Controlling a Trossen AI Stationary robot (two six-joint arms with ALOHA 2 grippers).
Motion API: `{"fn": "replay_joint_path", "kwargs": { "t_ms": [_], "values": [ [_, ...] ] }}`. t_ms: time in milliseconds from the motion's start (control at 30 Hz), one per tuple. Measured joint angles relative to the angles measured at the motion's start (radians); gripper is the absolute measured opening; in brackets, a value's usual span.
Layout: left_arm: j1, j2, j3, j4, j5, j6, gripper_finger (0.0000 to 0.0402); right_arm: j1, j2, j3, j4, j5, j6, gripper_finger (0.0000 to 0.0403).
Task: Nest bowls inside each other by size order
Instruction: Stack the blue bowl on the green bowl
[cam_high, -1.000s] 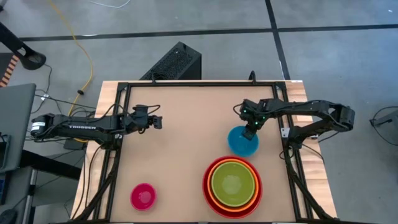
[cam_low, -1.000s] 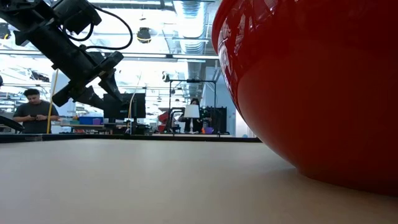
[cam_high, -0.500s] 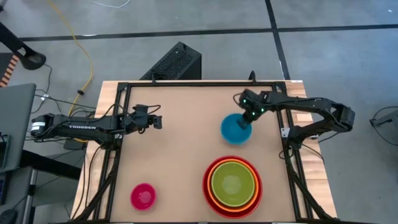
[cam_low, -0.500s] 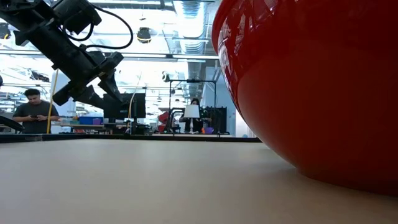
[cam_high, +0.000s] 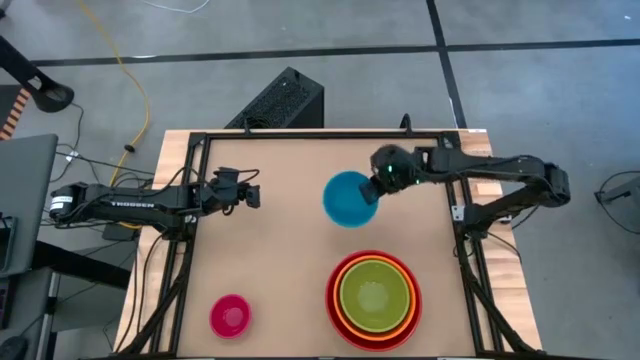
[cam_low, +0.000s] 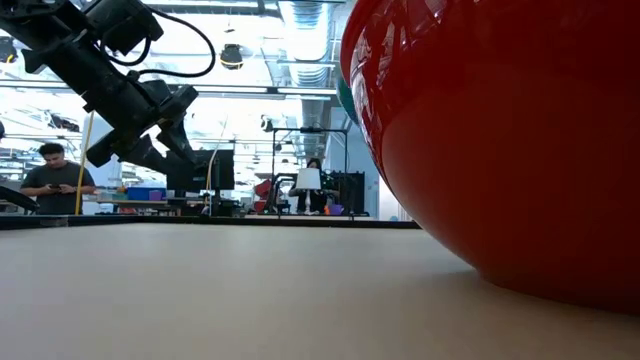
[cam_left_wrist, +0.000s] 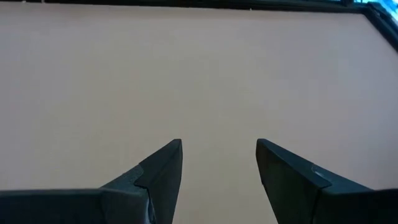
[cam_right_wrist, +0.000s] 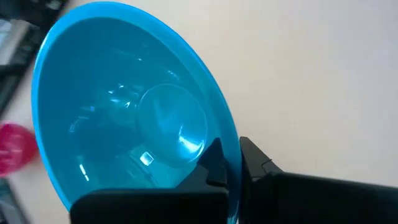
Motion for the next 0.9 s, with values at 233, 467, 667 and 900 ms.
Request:
{"fn": "replay_joint_path", "kwargs": {
  "t_ms": [233,467,667,900],
  "values": [
    [0.0,0.0,0.0,0.0,0.041,0.08,0.0194,0.39,0.002,0.025,0.068,0.156,0.419,0.0003],
    [0.0,0.0,0.0,0.0,0.122,0.179,0.0194,0.751,0.103,0.038,0.175,0.321,0.916,0.0003],
    [0.0,0.0,0.0,0.0,0.134,0.201,0.0194,0.91,0.239,0.151,0.04,0.311,1.213,0.0003],
    [0.0,0.0,0.0,0.005,0.103,0.168,0.0194,0.994,0.29,0.189,-0.192,0.31,1.355,0.0009]
  ]
}}
